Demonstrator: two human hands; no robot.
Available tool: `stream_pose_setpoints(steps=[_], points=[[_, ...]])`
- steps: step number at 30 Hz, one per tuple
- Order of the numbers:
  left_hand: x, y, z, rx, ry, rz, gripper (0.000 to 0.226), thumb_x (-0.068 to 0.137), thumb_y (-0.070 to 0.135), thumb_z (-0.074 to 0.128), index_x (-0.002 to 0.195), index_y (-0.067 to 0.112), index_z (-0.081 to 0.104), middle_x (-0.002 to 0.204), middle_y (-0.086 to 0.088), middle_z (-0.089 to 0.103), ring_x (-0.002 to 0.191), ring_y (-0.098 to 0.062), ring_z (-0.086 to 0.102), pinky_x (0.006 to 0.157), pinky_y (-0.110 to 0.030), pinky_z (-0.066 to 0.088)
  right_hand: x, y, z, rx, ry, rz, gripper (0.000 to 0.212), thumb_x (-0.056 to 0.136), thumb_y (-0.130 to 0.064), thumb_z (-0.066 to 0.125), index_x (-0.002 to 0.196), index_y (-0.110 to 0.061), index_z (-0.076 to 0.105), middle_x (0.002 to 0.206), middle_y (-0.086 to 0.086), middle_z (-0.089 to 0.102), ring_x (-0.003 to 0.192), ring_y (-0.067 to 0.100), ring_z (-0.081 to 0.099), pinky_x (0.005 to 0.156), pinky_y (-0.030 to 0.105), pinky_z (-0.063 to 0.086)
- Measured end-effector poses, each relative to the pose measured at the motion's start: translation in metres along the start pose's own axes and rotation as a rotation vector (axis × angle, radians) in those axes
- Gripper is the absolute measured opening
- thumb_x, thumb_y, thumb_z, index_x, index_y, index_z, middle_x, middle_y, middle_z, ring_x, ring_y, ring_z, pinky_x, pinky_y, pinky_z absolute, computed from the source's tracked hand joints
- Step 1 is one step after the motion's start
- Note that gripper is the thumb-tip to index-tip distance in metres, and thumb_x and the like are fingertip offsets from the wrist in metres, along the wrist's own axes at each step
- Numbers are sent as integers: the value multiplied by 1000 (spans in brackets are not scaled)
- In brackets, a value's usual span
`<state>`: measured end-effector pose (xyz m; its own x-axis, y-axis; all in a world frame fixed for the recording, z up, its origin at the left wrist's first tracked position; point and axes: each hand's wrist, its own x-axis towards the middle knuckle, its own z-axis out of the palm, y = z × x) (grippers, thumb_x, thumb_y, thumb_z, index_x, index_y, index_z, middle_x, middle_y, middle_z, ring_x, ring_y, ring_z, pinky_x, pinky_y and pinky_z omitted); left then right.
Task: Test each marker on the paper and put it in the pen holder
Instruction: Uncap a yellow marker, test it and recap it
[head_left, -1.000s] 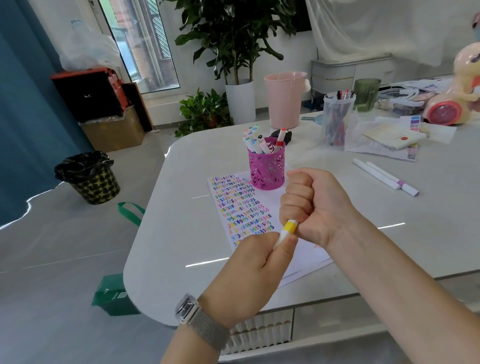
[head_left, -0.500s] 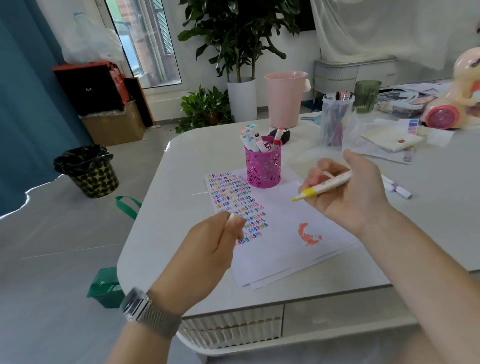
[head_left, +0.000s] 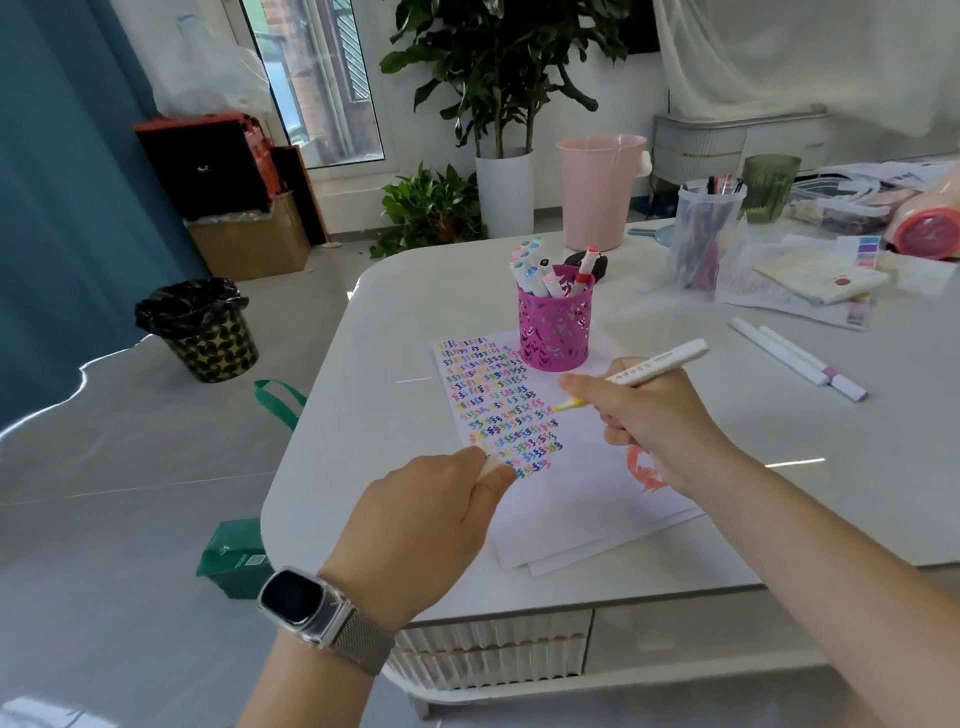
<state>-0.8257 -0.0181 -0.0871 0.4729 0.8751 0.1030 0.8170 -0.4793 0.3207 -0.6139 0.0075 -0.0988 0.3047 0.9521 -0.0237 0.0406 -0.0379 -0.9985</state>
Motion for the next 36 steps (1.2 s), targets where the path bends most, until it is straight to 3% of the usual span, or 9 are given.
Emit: stream_pose_setpoints(steps=[3, 6, 10, 14, 22, 27, 32, 36], points=[[2, 2, 0, -28, -23, -5, 45, 92, 55, 24, 86, 21, 53, 80, 1, 62, 79, -22, 60, 77, -41, 49, 3, 10, 10, -195, 132, -103, 40, 75, -23, 75, 54, -14, 43, 40, -8, 47, 33, 5, 35, 36, 17, 29], [2, 1, 3, -25, -100, -22, 50, 93, 57, 22, 95, 22, 58, 79, 2, 62, 80, -19, 61, 79, -40, 50, 5, 22, 17, -303, 237, -156, 35, 72, -19, 72, 54, -13, 43, 51, 5, 57, 42, 8, 44, 45, 23, 34], [2, -3, 7, -19, -193, -62, 54, 95, 55, 21, 99, 19, 62, 80, 1, 62, 81, -17, 60, 82, -39, 49, 6, 39, 20, -380, 212, -177, 32, 71, -14, 69, 54, -12, 41, 54, 14, 54, 57, 22, 67, 47, 26, 40], [5, -6, 10, -58, -234, -91, 58, 96, 52, 25, 89, 7, 62, 80, -6, 65, 76, -22, 61, 81, -41, 50, 6, 40, 19, -400, 187, -196, 34, 72, -12, 68, 53, -13, 40, 50, 7, 48, 48, 8, 65, 38, 16, 32], [5, 0, 9, -83, -233, -121, 60, 97, 49, 27, 84, 1, 59, 82, -12, 65, 72, -26, 61, 79, -42, 51, 8, 40, 19, -431, 147, -202, 36, 72, -15, 69, 53, -14, 39, 50, 5, 46, 42, 1, 59, 43, 21, 36], [4, 2, 6, -81, -233, -128, 59, 97, 48, 28, 83, 0, 58, 82, -13, 65, 75, -29, 61, 79, -42, 50, 11, 42, 19, -469, 164, -225, 33, 72, -17, 68, 56, -12, 40, 53, 8, 47, 65, 33, 67, 49, 28, 38], [5, 4, 5, -59, -210, -113, 59, 97, 47, 29, 76, -1, 55, 66, -6, 53, 61, -21, 51, 75, -40, 49, 10, 40, 20, -498, 126, -228, 36, 72, -17, 69, 54, -14, 38, 54, 10, 47, 66, 35, 66, 50, 28, 38], [5, 3, 5, -57, -208, -113, 59, 97, 48, 28, 75, 0, 56, 66, -5, 53, 60, -19, 50, 73, -39, 48, 13, 38, 20, -497, 140, -212, 36, 71, -17, 67, 54, -13, 36, 54, 10, 44, 69, 39, 65, 50, 27, 35]])
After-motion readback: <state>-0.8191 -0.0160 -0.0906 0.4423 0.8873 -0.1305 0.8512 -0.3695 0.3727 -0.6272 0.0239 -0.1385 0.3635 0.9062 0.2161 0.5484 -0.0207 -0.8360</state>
